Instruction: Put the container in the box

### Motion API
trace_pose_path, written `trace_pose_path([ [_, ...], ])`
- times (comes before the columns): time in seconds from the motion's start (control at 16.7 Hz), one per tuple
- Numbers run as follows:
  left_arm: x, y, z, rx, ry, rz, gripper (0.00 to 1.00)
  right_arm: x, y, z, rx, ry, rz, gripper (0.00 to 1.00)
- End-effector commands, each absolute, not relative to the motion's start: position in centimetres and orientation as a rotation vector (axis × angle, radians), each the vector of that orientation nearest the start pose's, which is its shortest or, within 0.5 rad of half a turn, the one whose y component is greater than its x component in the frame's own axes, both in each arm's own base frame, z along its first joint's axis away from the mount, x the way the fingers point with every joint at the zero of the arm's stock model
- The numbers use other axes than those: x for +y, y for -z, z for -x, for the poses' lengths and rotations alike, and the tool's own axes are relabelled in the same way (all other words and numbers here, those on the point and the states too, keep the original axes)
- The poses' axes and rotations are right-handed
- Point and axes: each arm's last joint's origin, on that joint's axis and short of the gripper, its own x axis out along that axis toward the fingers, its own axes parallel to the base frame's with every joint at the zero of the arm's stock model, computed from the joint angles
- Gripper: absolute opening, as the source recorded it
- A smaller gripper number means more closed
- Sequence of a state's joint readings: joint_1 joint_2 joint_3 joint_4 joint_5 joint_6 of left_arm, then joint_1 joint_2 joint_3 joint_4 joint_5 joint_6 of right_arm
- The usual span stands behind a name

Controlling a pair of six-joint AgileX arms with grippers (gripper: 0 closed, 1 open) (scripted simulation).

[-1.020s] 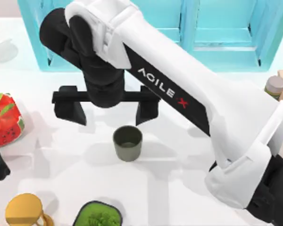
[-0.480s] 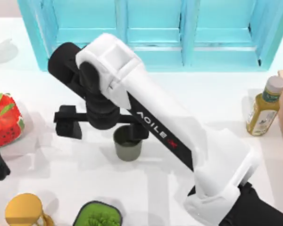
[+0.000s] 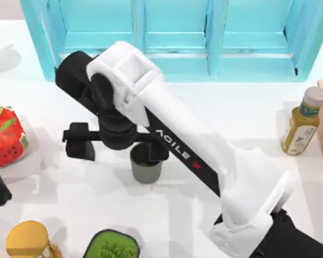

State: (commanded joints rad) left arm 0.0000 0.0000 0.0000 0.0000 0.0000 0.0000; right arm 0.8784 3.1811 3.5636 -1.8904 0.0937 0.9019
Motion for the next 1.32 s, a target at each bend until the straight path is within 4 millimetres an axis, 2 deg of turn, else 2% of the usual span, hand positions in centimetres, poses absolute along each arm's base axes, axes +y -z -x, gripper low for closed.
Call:
trace_pose_path([
  [0.66,-0.1,-16.0,-10.6,0.0,0.0,0.0,1.0,38.9,-13.9,-31.6,1.471,0.007,-0.009,0.02],
  [1.14,-0.1,-16.0,-10.6,0.0,0.0,0.0,1.0,38.9,-13.9,-31.6,1.471,0.007,-0.009,0.0],
  [1.2,-0.1,-16.0,-10.6,0.0,0.0,0.0,1.0,39.9,-14.5,-31.6,1.432,-0.05,-0.048,0.0],
  [1.32,-0.1,-16.0,-10.6,0.0,0.0,0.0,1.0,39.8,-14.6,-31.8,1.434,-0.05,-0.046,0.0],
])
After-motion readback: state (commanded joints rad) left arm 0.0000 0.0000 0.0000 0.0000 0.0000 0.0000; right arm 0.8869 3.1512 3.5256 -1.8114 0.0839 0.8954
